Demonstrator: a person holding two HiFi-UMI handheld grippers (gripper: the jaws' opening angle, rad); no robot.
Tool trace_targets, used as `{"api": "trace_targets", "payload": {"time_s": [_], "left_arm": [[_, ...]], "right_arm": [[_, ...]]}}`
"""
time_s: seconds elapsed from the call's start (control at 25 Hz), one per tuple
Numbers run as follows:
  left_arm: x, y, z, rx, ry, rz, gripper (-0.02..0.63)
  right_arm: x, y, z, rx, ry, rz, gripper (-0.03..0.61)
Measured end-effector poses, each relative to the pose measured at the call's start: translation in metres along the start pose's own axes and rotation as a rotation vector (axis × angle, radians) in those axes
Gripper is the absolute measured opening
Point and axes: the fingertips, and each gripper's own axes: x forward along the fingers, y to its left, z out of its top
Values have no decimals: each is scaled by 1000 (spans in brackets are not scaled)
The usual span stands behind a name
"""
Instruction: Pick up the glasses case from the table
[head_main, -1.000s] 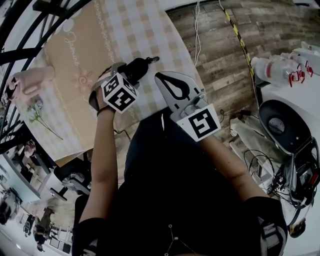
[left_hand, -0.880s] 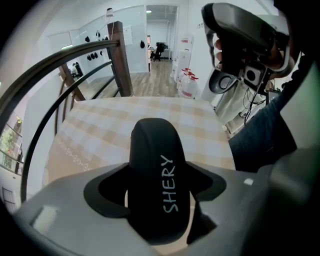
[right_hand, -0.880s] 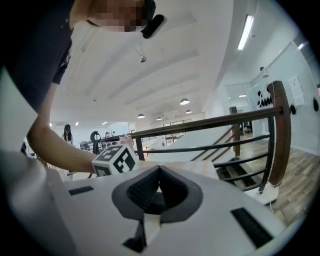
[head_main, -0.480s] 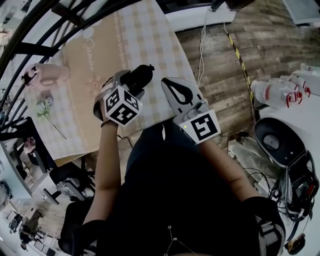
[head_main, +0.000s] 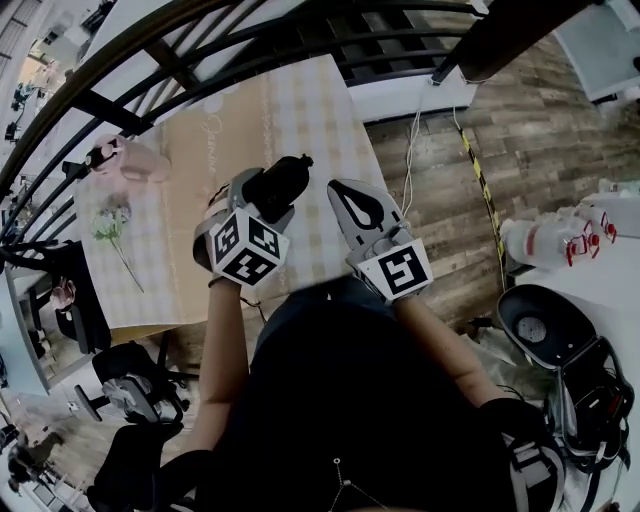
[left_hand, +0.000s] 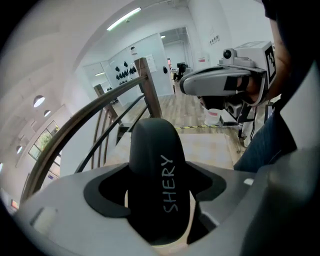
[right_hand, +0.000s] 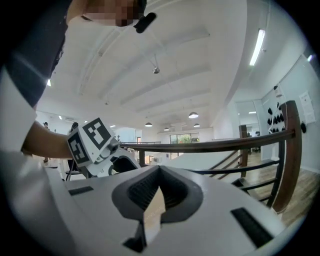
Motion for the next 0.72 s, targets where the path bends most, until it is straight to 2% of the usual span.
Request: {"api": "trace_targets", "payload": {"time_s": [0.4,0.72], "left_arm": [[-57,23,39,37,-95,178,356],[-104,42,65,-19,-237,346,356]], "right_arm": [[9,-7,29,-70,-41,-6,8],[17,-13,60,-138,-76,-24,8]]}}
